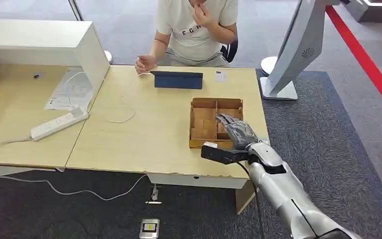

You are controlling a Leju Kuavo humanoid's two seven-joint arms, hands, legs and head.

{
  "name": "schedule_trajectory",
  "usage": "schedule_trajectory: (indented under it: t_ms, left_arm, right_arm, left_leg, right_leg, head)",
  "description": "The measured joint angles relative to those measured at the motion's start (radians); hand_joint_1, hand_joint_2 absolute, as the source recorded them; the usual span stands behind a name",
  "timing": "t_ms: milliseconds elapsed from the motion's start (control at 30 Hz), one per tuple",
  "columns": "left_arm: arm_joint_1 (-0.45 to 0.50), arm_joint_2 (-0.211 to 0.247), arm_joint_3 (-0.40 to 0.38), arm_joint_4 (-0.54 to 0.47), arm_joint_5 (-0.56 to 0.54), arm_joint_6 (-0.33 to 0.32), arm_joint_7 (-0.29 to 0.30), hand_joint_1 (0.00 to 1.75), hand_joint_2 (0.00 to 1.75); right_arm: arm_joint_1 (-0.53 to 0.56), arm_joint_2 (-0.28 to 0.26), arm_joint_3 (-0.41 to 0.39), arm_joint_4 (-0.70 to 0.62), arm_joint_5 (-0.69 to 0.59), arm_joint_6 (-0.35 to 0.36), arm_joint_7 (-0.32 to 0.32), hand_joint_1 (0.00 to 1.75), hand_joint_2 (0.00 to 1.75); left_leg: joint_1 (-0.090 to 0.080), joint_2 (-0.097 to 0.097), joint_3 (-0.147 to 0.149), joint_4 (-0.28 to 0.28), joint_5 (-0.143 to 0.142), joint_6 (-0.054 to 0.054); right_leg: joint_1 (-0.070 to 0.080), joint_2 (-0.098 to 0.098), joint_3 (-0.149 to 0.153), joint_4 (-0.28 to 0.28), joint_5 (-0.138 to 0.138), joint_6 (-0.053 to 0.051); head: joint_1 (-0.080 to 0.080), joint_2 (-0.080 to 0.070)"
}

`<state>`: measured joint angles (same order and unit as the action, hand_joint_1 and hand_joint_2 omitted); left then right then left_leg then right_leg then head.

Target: Pass the card to the sensor for recognition and then transmit it.

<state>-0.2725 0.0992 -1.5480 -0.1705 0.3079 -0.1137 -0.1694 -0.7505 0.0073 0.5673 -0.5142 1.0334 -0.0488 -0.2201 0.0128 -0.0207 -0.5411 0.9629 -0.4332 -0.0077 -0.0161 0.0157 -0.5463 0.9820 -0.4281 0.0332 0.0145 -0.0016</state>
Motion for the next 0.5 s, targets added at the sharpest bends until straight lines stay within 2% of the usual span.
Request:
schedule_trajectory:
  t_ms: [500]
  left_arm:
    - [-0.019,-0.016,0.000,0.000,-0.107,-0.010,0.009,0.00,0.00]
  right_arm:
    - [-0.013,0.001,0.001,0.016,0.011,0.008,-0.001,0.00,1.75]
  left_leg:
    - [0.000,0.000,0.000,0.000,0.000,0.000]
  right_leg:
    - [0.000,0.000,0.000,0.000,0.000,0.000]
  head:
    - [0.000,0.000]
